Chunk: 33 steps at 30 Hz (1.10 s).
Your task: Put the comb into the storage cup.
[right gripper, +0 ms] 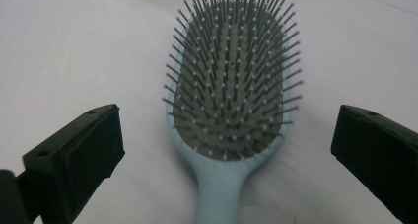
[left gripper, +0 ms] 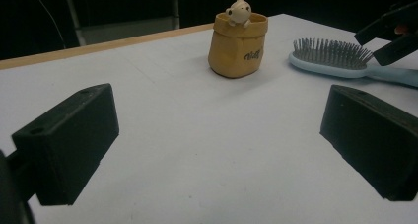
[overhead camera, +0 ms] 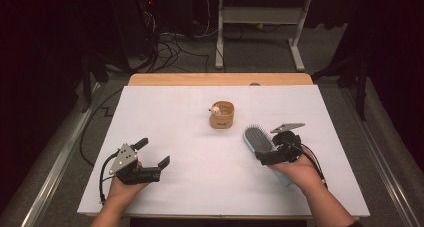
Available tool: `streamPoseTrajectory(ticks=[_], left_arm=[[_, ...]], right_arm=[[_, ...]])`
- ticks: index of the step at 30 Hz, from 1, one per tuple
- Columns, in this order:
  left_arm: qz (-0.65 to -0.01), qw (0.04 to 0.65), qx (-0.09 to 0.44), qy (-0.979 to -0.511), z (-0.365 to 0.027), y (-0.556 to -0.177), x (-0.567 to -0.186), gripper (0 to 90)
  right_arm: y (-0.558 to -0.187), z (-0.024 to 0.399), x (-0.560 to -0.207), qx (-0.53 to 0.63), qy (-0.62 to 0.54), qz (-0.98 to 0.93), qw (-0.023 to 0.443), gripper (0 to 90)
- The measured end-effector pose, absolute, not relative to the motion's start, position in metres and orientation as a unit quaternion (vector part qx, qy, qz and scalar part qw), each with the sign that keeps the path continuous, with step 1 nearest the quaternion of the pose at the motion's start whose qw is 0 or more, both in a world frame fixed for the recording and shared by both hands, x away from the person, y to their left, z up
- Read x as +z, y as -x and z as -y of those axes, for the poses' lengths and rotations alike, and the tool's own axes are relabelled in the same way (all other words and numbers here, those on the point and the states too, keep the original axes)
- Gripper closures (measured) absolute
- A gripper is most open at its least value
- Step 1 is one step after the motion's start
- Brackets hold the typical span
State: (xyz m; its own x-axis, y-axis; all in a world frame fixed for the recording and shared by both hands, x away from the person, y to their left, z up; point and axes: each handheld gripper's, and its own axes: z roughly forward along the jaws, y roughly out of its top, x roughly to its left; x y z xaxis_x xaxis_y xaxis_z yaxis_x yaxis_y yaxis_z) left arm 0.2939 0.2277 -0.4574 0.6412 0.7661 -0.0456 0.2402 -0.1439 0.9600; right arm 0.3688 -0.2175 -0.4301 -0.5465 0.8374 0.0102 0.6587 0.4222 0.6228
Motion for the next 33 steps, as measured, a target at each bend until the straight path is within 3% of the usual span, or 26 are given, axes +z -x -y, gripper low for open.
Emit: streamPoseTrajectory(ticks=[14, 28, 33], left_arm=[[-0.351, 0.555, 0.237, -0.716, -0.228, -0.294, -0.457, 1.9], [-0.350, 0.555, 0.237, -0.716, -0.228, -0.294, -0.457, 1.9], [-0.351, 0.555, 0.237, -0.716, -0.228, -0.294, -0.457, 1.9]], right_arm=[[-0.397, 0.197, -0.444, 0.235, -0.462, -0.846, 0.126, 0.6], [-0.404, 0.187, -0.453, 0.206, -0.464, -0.851, 0.134, 4.4], [-0.405, 0.188, -0.452, 0.211, -0.458, -0.853, 0.134, 10.0]])
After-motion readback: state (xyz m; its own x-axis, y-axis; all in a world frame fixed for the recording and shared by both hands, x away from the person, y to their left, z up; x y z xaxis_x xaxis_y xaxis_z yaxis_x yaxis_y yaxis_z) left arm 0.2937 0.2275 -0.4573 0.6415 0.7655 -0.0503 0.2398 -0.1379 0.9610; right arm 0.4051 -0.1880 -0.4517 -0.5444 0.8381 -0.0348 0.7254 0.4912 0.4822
